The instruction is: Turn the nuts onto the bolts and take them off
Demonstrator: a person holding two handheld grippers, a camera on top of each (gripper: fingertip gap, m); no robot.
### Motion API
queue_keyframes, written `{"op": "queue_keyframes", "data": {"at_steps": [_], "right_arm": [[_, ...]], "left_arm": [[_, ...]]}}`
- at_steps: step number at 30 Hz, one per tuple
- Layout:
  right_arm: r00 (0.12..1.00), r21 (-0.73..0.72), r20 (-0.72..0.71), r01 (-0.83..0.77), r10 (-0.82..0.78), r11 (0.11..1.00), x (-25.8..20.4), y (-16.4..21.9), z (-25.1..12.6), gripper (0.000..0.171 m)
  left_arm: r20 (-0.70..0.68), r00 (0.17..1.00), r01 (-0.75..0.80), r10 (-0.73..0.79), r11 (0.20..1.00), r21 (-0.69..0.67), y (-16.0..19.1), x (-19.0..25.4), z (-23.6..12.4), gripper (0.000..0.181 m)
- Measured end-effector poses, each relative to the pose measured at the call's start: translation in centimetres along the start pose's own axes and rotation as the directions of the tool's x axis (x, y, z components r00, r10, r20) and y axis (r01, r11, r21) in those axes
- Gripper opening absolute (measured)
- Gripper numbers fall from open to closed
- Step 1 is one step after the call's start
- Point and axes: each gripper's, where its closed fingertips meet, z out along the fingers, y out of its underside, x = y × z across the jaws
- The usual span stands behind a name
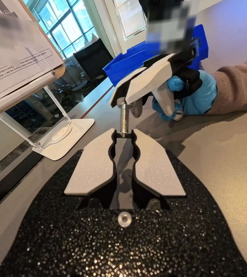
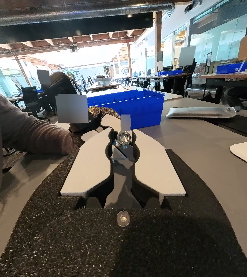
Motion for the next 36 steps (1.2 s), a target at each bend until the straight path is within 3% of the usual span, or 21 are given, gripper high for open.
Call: {"op": "queue_keyframes", "data": {"at_steps": [10, 17, 24, 36], "right_arm": [[0.999, 0.093, -0.033, 0.021, -0.018, 0.995, 0.1, -1.5, -0.6, 0.038], [0.997, 0.179, -0.072, -0.001, 0.014, 0.984, -0.5, -2.2, -0.4, 0.040], [0.994, 0.174, -0.101, 0.064, -0.047, 0.983, -1.2, -2.2, 1.1, 0.052], [0.998, 0.200, -0.006, -0.064, 0.066, 0.978, -1.2, -2.1, 0.8, 0.048]], "left_arm": [[0.015, 0.999, 0.047, -0.048, 0.999, 0.023, -0.2, -0.6, -0.2, 0.018], [0.027, 0.981, 0.187, -0.192, 0.972, 0.143, -1.5, -2.1, -1.1, 0.018], [0.026, 0.976, 0.209, -0.215, 0.965, 0.161, -1.6, -2.3, -1.3, 0.018], [0.020, 0.976, 0.209, -0.215, 0.965, 0.156, -1.6, -2.2, -1.3, 0.018]]}}
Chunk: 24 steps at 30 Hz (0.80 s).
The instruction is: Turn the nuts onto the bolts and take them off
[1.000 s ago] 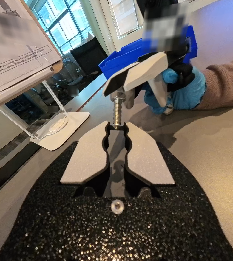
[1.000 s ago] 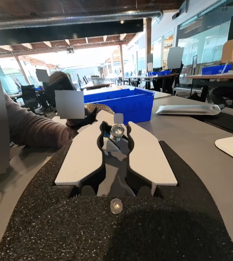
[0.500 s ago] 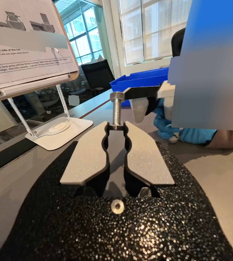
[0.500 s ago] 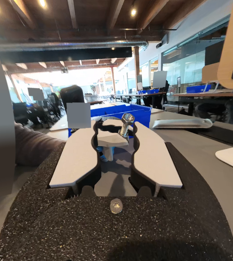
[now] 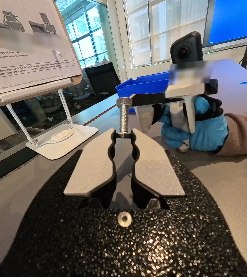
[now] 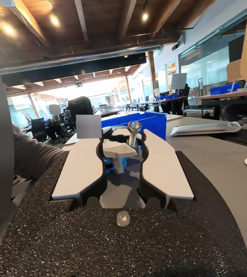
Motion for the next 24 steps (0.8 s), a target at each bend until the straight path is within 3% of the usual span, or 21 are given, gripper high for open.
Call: {"op": "queue_keyframes", "data": {"at_steps": [24], "right_arm": [[0.998, -0.007, 0.063, -0.005, 0.006, 1.000, -1.2, 0.1, 0.1, 0.042]], "left_arm": [[0.001, 1.000, 0.008, -0.008, 1.000, -0.002, 0.0, -0.1, 0.0, 0.018]]}}
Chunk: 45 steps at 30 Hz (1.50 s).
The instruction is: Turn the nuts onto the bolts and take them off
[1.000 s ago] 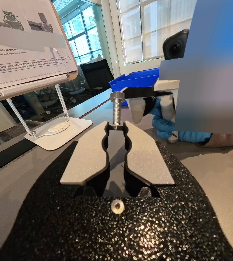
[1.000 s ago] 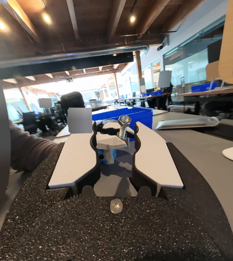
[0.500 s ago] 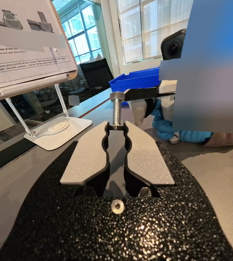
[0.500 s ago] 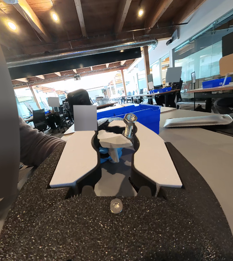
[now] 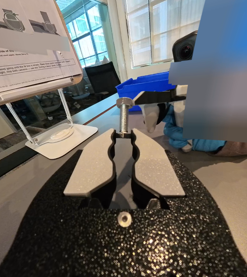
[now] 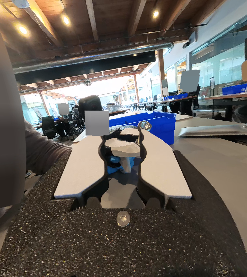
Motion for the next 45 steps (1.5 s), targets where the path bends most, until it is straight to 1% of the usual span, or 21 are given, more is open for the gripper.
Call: {"op": "queue_keyframes", "data": {"at_steps": [2, 5, 11, 15, 19, 22, 25, 30, 33, 35, 37, 40, 42, 44, 45], "right_arm": [[1.000, 0.014, -0.010, -0.007, 0.007, 1.000, 0.3, -0.3, -0.1, 0.041], [0.997, 0.030, -0.081, 0.008, -0.005, 1.000, 1.4, -0.6, -0.5, 0.048], [0.999, -0.001, -0.051, 0.013, -0.013, 1.000, 0.8, 0.0, 0.1, 0.051], [0.999, 0.022, 0.001, -0.038, 0.038, 0.999, 0.2, -0.4, -0.3, 0.044], [0.997, 0.028, -0.072, -0.016, 0.018, 0.999, 1.3, -0.4, -0.5, 0.048], [0.998, 0.000, -0.064, -0.010, 0.010, 1.000, 1.1, 0.0, -0.1, 0.048], [1.000, -0.017, -0.027, -0.018, 0.017, 1.000, 0.4, 0.1, -0.1, 0.042], [0.995, 0.000, -0.095, 0.014, -0.014, 1.000, 1.5, 0.1, -0.2, 0.046], [0.995, -0.033, -0.085, 0.042, -0.045, 0.999, 1.2, 0.4, -0.1, 0.042], [0.999, -0.029, -0.039, 0.030, -0.031, 0.999, 0.6, 0.2, -0.5, 0.035], [0.997, -0.016, -0.070, 0.019, -0.020, 1.000, 1.1, 0.1, -0.7, 0.039], [0.988, -0.021, -0.142, 0.061, -0.063, 0.998, 2.1, 0.2, -0.5, 0.042], [0.990, -0.047, -0.120, 0.071, -0.076, 0.996, 1.7, 0.5, -0.2, 0.042], [0.995, -0.068, -0.088, 0.040, -0.046, 0.997, 1.1, 0.8, -0.2, 0.039], [0.998, -0.064, -0.062, 0.025, -0.029, 0.998, 1.0, 0.7, -0.3, 0.033]], "left_arm": [[-0.003, 1.000, -0.002, 0.002, 1.000, -0.002, 0.0, 0.0, 0.0, 0.018], [-0.009, 1.000, -0.009, 0.009, 1.000, -0.009, 0.1, 0.2, 0.1, 0.018], [-0.012, 1.000, -0.019, 0.018, 1.000, -0.011, 0.1, 0.3, 0.1, 0.018], [-0.008, 1.000, -0.007, 0.007, 1.000, -0.011, 0.1, 0.1, 0.1, 0.018], [-0.009, 1.000, -0.010, 0.010, 1.000, -0.012, 0.1, 0.2, 0.1, 0.018], [-0.007, 1.000, -0.012, 0.012, 1.000, -0.014, 0.2, 0.2, 0.2, 0.018], [-0.005, 1.000, -0.002, 0.002, 1.000, -0.011, 0.1, 0.0, 0.1, 0.018], [-0.015, 1.000, -0.013, 0.012, 1.000, -0.027, 0.3, 0.2, 0.3, 0.018], [-0.015, 1.000, -0.028, 0.027, 0.999, -0.027, 0.3, 0.4, 0.3, 0.018], [-0.010, 1.000, -0.021, 0.020, 0.999, -0.029, 0.3, 0.3, 0.3, 0.018], [-0.014, 1.000, -0.015, 0.014, 0.999, -0.036, 0.4, 0.3, 0.4, 0.018], [-0.014, 1.000, -0.022, 0.022, 0.999, -0.038, 0.5, 0.3, 0.4, 0.018], [-0.012, 1.000, -0.025, 0.025, 0.999, -0.037, 0.4, 0.3, 0.4, 0.018], [-0.011, 1.000, -0.023, 0.022, 0.999, -0.032, 0.4, 0.3, 0.3, 0.018], [-0.010, 1.000, -0.018, 0.018, 0.999, -0.032, 0.4, 0.2, 0.3, 0.018]]}}
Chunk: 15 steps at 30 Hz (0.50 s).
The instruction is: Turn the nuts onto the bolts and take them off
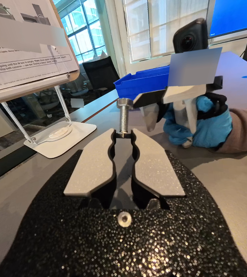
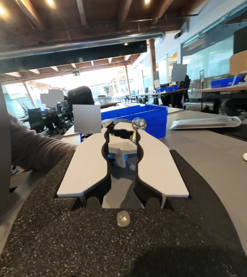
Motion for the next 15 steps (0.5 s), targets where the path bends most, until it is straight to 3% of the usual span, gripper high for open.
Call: {"op": "queue_keyframes", "data": {"at_steps": [6, 10, 15], "right_arm": [[0.995, 0.053, -0.088, 0.049, -0.044, 0.997, 1.2, -0.7, -0.2, 0.047], [1.000, -0.001, 0.013, -0.021, 0.021, 1.000, -0.3, 0.0, -0.3, 0.033], [0.996, 0.029, -0.090, 0.024, -0.022, 0.999, 1.3, -0.4, -0.4, 0.043]], "left_arm": [[-0.003, 1.000, -0.011, 0.011, 1.000, -0.013, 0.2, 0.1, 0.1, 0.018], [0.002, 1.000, -0.005, 0.005, 1.000, -0.010, 0.1, 0.0, 0.1, 0.018], [-0.003, 1.000, -0.014, 0.014, 1.000, -0.021, 0.3, 0.2, 0.2, 0.018]]}}
